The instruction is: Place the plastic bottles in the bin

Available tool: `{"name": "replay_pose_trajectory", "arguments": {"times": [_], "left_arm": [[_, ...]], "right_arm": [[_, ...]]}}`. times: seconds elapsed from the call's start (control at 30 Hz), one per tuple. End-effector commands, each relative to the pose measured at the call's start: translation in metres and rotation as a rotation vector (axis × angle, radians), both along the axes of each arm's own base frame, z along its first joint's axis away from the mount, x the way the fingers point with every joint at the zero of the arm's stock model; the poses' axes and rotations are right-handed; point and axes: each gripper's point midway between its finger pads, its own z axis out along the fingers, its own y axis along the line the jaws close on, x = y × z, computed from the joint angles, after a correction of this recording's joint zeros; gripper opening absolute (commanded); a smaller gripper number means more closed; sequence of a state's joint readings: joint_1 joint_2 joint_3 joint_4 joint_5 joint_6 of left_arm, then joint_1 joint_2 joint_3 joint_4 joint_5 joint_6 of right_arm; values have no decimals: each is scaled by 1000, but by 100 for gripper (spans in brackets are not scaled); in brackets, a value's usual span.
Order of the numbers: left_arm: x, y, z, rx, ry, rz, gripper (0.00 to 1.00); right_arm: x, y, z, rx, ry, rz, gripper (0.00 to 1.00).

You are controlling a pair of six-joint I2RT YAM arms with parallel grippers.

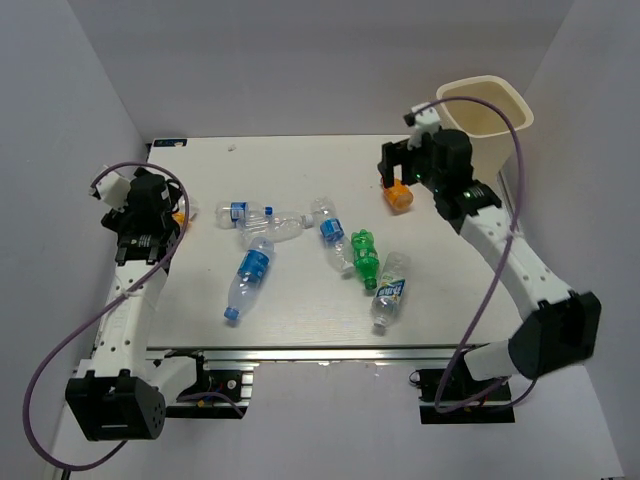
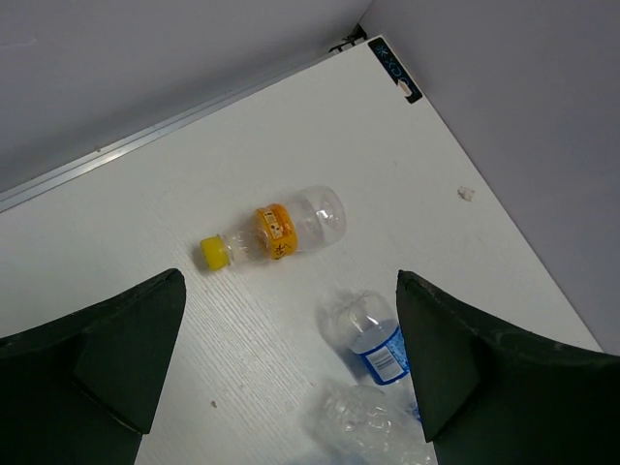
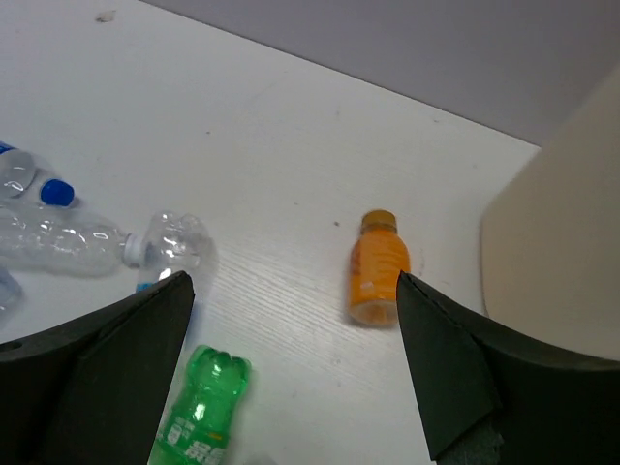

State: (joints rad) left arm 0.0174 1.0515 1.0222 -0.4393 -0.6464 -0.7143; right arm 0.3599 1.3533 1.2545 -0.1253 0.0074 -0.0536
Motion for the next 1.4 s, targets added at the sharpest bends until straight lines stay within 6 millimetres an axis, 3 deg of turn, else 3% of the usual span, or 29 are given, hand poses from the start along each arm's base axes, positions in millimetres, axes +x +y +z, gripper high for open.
{"name": "replay_pose_trajectory", "arguments": {"times": [0.0, 0.03, 0.07, 0.1, 0.13, 0.17, 0.37, 0.43, 0.47, 0.53, 0.67, 0.8, 0.83, 0.9, 0.93, 1.0, 1.03, 1.1, 1.13, 1.2, 1.37], "left_arm": [[10, -3, -8, 22, 8, -36, 98], [13, -3, -11, 25, 14, -43, 98], [18, -5, -16, 24, 28, -54, 98], [21, -6, -20, 24, 43, -66, 98], [23, -7, -21, 24, 49, -71, 98], [27, -7, -28, 24, 70, -77, 98], [35, -11, -46, 17, 119, -101, 98], [38, -12, -52, 14, 135, -107, 98], [38, -12, -53, 13, 141, -107, 98], [38, -12, -57, 9, 159, -109, 98], [37, -13, -62, 4, 168, -109, 98], [34, -12, -64, 4, 176, -108, 98], [34, -13, -65, 4, 173, -109, 98], [35, -11, -65, 10, 176, -104, 98], [35, -11, -63, 11, 179, -103, 98], [37, -11, -61, 11, 174, -102, 98], [40, -12, -58, 7, 162, -108, 98], [46, -16, -58, -4, 150, -130, 98], [47, -17, -58, -9, 146, -131, 98], [52, -18, -58, -13, 140, -137, 98], [64, -21, -48, -16, 134, -156, 98]], "right_arm": [[25, 22, -26, -108, 98, 67, 89], [39, 24, -10, -118, 78, 47, 89], [55, 27, -44, -168, 148, 34, 89], [64, 26, -55, -199, 172, 17, 89], [79, 27, -47, -208, 148, -1, 89], [96, 23, -78, -261, 201, -41, 89], [157, -5, -124, -429, 274, -225, 89], [163, -16, -141, -437, 307, -252, 89], [162, -18, -163, -444, 347, -244, 89], [163, -25, -189, -437, 386, -234, 89], [151, -26, -238, -444, 485, -177, 86], [142, -22, -256, -420, 542, -156, 64], [143, -20, -246, -403, 522, -151, 54], [143, -13, -228, -376, 499, -126, 43], [144, -9, -202, -347, 457, -116, 33], [146, 0, -169, -304, 392, -69, 22], [144, 3, -133, -273, 333, -62, 16], [138, 8, -99, -231, 274, -34, 14], [130, 7, -65, -209, 213, -30, 14], [127, 6, -21, -196, 109, -23, 14], [128, -53, 114, -151, -183, -290, 15]]}}
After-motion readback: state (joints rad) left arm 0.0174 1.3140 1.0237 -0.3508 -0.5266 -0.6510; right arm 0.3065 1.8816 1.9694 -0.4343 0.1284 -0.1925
